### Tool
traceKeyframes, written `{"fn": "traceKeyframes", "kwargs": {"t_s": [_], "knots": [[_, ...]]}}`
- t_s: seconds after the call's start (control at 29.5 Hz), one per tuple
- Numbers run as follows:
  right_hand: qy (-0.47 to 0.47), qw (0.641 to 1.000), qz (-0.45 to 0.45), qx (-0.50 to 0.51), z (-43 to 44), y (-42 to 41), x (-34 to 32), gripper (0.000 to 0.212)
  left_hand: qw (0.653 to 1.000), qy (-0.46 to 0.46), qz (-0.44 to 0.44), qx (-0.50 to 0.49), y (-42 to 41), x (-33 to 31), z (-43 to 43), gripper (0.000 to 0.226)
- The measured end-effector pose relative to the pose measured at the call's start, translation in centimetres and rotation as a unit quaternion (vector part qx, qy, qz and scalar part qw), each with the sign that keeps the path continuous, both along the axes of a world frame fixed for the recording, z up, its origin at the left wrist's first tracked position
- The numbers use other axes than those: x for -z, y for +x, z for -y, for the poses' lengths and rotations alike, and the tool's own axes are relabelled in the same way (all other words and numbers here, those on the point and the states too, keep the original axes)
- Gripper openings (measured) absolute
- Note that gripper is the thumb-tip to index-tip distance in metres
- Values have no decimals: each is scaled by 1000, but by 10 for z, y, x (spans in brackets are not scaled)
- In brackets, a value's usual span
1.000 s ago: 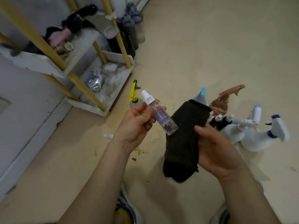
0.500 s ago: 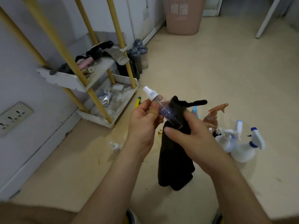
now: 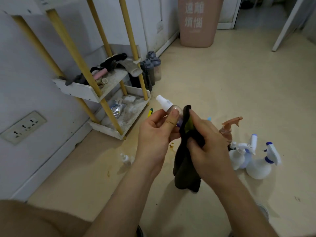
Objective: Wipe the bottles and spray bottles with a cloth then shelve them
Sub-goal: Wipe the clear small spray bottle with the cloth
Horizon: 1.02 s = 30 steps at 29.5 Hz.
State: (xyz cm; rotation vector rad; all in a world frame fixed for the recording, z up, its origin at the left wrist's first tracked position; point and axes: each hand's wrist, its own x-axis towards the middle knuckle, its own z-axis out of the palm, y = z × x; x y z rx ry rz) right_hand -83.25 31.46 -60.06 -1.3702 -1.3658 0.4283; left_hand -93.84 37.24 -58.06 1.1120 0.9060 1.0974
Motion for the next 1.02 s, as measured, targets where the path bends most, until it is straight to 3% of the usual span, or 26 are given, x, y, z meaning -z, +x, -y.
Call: {"fn": "traceKeyframes", "kwargs": {"t_s": [0.07,0.14,0.24,0.3,0.41,0.51,0.58,0.68,0.71,0.81,0.91,1.02], "knots": [[-50,984,-164,-48,5,3,-14,37,998,41,-54,11,-9,7,-5,43],[-109,929,-349,-59,8,5,-22,16,995,14,-87,45,-19,18,-7,52],[-149,824,-545,-46,8,9,-18,32,970,-111,-108,189,-28,30,0,85],[-147,776,-613,-18,8,11,-18,31,956,-133,-89,246,-31,34,4,73],[-143,742,-655,-21,8,15,-12,31,963,-98,-33,250,-32,31,4,24],[-123,708,-693,-66,9,17,-8,28,970,-91,-35,223,-33,29,4,30],[-118,703,-696,-85,10,19,-6,26,969,-92,-67,218,-33,31,6,42],[-99,701,-693,-137,10,26,-3,64,950,-34,-163,263,-37,32,6,49],[-97,705,-688,-143,10,28,-2,68,946,-23,-179,268,-41,30,3,48],[-94,737,-659,-114,9,32,-2,57,943,15,-204,262,-54,18,-8,44],[-63,788,-607,-84,6,32,1,48,973,-11,-93,211,-62,13,-12,34],[-45,845,-532,-24,4,25,6,48,971,-88,85,206,-51,7,-4,47]]}}
